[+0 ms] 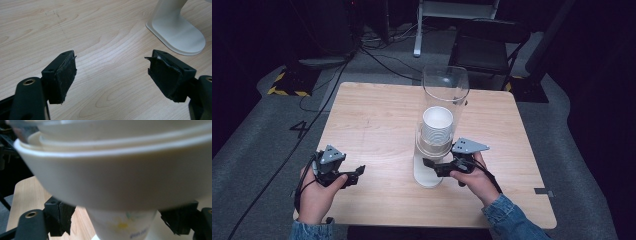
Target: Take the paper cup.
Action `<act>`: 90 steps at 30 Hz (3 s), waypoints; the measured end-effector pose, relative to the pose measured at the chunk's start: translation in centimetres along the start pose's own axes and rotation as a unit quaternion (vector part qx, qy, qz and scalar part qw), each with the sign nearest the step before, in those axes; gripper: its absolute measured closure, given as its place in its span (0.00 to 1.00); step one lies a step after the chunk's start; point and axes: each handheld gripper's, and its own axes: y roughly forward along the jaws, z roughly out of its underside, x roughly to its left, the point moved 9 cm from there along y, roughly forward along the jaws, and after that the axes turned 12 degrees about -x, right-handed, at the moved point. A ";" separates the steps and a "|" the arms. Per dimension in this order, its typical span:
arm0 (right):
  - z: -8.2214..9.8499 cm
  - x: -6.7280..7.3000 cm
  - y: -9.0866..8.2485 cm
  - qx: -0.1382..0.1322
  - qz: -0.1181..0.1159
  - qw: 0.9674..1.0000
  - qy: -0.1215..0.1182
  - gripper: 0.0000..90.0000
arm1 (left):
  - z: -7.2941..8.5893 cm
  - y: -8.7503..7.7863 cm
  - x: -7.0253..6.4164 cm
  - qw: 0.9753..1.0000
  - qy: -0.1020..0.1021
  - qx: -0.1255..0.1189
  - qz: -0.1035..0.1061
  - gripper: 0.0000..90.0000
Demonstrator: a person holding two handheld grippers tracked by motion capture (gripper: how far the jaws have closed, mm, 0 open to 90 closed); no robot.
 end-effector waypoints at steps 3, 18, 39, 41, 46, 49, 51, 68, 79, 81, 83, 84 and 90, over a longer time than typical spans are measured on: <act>-0.4 0.0 0.2 -0.017 0.008 1.000 -0.008 0.28 | 0.0 0.0 0.0 1.000 0.000 -0.001 0.001 0.25; -0.4 -0.3 0.0 -0.027 0.005 0.999 -0.016 0.33 | 0.1 0.0 0.0 1.000 0.000 0.001 0.003 0.25; 0.1 -0.9 0.1 -0.046 0.010 0.997 -0.066 0.34 | 0.1 0.1 -0.3 1.000 -0.001 0.002 0.008 0.25; 0.1 -0.8 0.1 -0.046 0.011 0.997 -0.060 0.34 | 0.1 0.1 -0.3 1.000 -0.001 0.002 0.008 0.25; 0.3 -0.8 0.1 -0.048 0.014 0.998 -0.033 0.34 | 0.1 0.1 -0.3 1.000 -0.001 0.003 0.008 0.25; 0.4 -0.7 0.1 -0.047 0.014 0.998 -0.031 0.34 | 0.1 0.2 -0.3 1.000 0.000 0.004 0.008 0.25; 0.4 -0.6 0.1 -0.046 0.013 0.998 -0.027 0.34 | 0.1 0.2 -0.4 1.000 0.001 0.004 0.009 0.25; 5.1 -0.9 0.0 0.077 0.007 0.996 -0.035 0.36 | 0.1 0.3 -0.4 1.000 0.001 0.004 0.012 0.25; 6.2 -1.2 -0.6 0.106 0.017 0.993 -0.047 0.36 | -0.2 0.7 -0.5 1.000 0.004 0.005 0.017 0.25; 6.3 -1.3 -0.8 0.114 0.024 0.992 -0.048 0.36 | -0.3 0.9 -0.6 1.000 0.004 0.005 0.019 0.25; 6.3 -1.4 -1.0 0.117 0.025 0.992 -0.051 0.36 | -0.4 1.0 -0.7 1.000 0.005 0.004 0.021 0.25; 6.3 -1.4 -1.1 0.118 0.025 0.991 -0.052 0.36 | -0.5 1.1 -0.8 1.000 0.007 0.004 0.022 0.25; 6.2 -1.4 -1.9 0.125 0.030 0.990 -0.055 0.36 | -0.8 1.8 -1.0 0.999 0.010 0.005 0.030 0.25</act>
